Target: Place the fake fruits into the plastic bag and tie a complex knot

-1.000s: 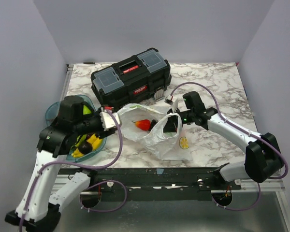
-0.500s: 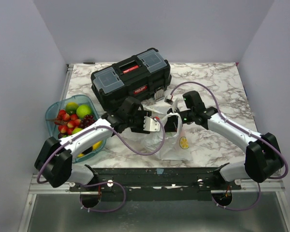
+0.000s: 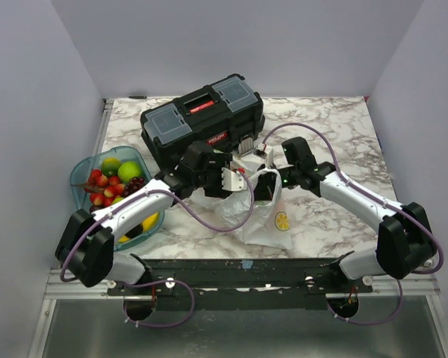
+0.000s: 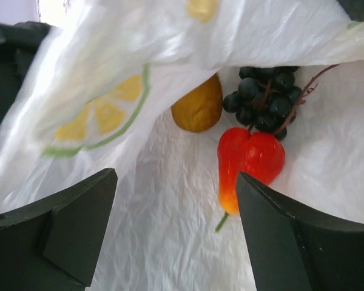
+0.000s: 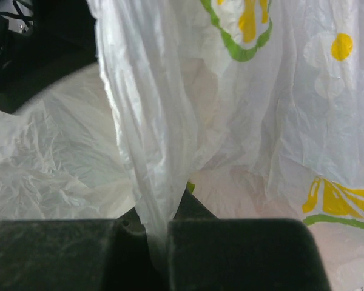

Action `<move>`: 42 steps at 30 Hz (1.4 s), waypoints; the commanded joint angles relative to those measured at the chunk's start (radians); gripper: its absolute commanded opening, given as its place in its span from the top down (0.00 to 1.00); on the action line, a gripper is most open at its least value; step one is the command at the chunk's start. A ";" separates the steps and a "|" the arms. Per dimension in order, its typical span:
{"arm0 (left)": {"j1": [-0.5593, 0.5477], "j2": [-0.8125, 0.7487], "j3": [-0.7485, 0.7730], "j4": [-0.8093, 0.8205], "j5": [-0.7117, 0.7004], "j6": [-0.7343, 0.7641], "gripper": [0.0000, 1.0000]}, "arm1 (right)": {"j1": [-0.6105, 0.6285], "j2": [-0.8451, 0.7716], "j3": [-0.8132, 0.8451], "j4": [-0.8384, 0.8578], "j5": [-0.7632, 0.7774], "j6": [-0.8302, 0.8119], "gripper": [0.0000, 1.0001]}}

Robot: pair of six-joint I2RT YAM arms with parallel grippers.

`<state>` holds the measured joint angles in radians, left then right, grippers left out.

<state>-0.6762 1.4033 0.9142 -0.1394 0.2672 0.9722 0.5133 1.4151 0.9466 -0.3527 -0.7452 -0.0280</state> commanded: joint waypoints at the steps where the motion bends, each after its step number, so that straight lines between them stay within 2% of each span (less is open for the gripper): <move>1: 0.036 -0.133 0.119 -0.288 0.153 -0.101 0.18 | -0.013 0.019 0.034 -0.023 0.021 -0.027 0.99; 9: 0.041 -0.247 0.273 -0.639 0.327 -0.215 0.19 | -0.020 0.033 0.059 -0.038 0.016 -0.062 0.99; 14: 0.017 -0.176 0.476 -0.668 0.413 -0.414 0.23 | -0.019 0.067 0.077 -0.044 -0.010 -0.031 0.99; 17: -0.041 -0.115 0.583 -0.636 0.356 -0.495 0.26 | -0.020 0.092 0.096 -0.049 -0.021 0.010 0.99; 22: -0.131 -0.042 0.662 -0.597 0.253 -0.454 0.28 | -0.019 0.090 0.104 -0.046 -0.013 0.025 0.99; 27: -0.188 0.048 0.756 -0.636 0.183 -0.411 0.30 | -0.019 0.088 0.116 -0.048 -0.012 0.025 0.99; 36: -0.232 0.130 0.795 -0.624 -0.005 -0.440 0.43 | -0.019 0.075 0.108 -0.042 -0.024 0.025 0.99; 40: -0.234 0.148 0.804 -0.653 -0.059 -0.446 0.53 | -0.019 0.065 0.096 -0.042 -0.030 0.017 0.99; 42: -0.233 0.159 0.816 -0.682 -0.067 -0.450 0.53 | -0.019 0.061 0.098 -0.046 -0.039 0.011 0.99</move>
<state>-0.9047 1.5421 1.6817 -0.7589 0.2874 0.5457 0.4973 1.5002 1.0405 -0.3912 -0.7502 -0.0086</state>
